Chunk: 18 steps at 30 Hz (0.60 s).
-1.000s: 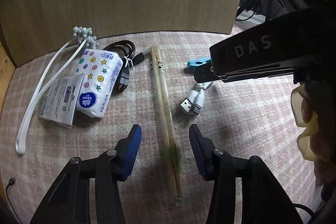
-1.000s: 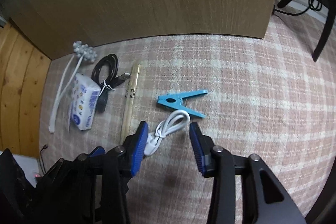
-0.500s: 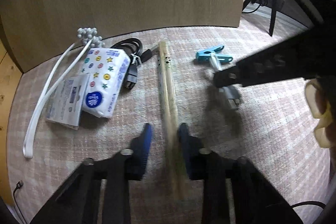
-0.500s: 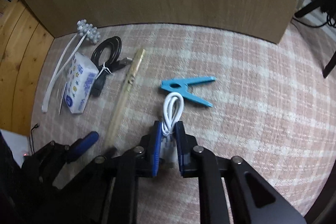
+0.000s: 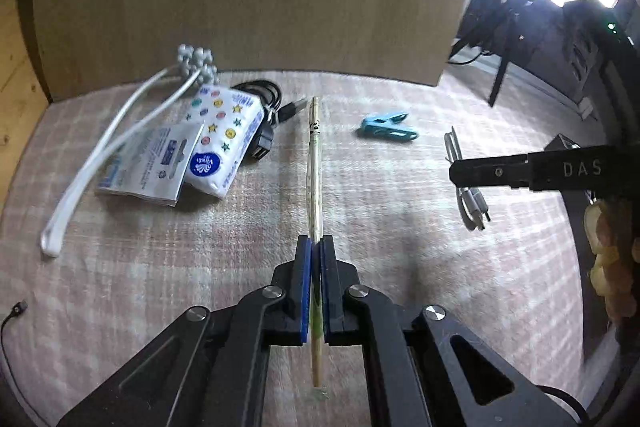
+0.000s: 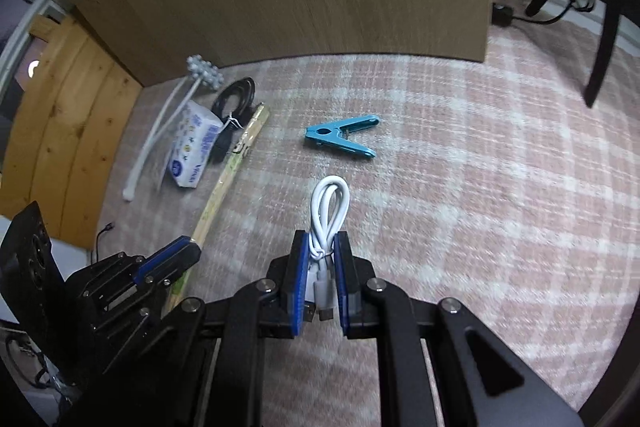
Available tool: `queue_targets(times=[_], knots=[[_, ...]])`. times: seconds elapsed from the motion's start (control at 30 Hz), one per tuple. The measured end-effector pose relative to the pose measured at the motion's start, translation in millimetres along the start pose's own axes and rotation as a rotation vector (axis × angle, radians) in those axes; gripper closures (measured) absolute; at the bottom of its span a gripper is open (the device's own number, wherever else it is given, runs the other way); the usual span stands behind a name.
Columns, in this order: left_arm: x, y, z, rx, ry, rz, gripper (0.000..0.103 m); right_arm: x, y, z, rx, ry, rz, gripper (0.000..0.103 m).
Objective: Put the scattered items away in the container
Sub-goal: 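Carry the chopsticks and USB cable to the tray and open both grippers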
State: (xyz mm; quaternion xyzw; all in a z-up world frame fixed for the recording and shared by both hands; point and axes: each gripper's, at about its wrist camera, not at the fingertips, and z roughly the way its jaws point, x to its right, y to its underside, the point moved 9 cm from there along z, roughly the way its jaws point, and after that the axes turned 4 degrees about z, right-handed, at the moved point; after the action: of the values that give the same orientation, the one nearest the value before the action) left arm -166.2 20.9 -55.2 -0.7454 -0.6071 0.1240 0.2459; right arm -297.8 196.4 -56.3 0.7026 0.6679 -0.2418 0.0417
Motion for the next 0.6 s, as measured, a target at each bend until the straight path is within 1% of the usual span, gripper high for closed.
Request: queue_targets(times=[0.07,0.13,0.27,0.33,0.43,0.6], knots=[[2.0,-0.2,0.9,-0.003,0.011,-0.017,0.100,-2.9,5.5,-3.7,0.008,-0.015,0.015,0.090],[5.1,1.8,-6.5,0.001,0.032,-0.034,0.100,-4.4,13.6,-17.3,0.023,-0.030,0.014,0.090],[19.4,-4.0,-31.0,0.037,0.053,-0.029,0.100,1.7,32.5,-64.7,0.075,-0.054,-0.010,0.090],[32.3,-9.9,-43.3,0.063,0.067,-0.010,0.100,10.4,40.8,-87.9,0.103,-0.060,0.008,0.090],[63.6,-21.3,-58.7,0.098,0.106,0.028,0.100,35.6,53.8,-127.0,0.157,-0.049,0.039,0.090],[124.3,-36.5,-67.2,0.127,0.183,0.103,0.100,95.7,75.7,-183.8,0.252,0.006,0.127,0.090]])
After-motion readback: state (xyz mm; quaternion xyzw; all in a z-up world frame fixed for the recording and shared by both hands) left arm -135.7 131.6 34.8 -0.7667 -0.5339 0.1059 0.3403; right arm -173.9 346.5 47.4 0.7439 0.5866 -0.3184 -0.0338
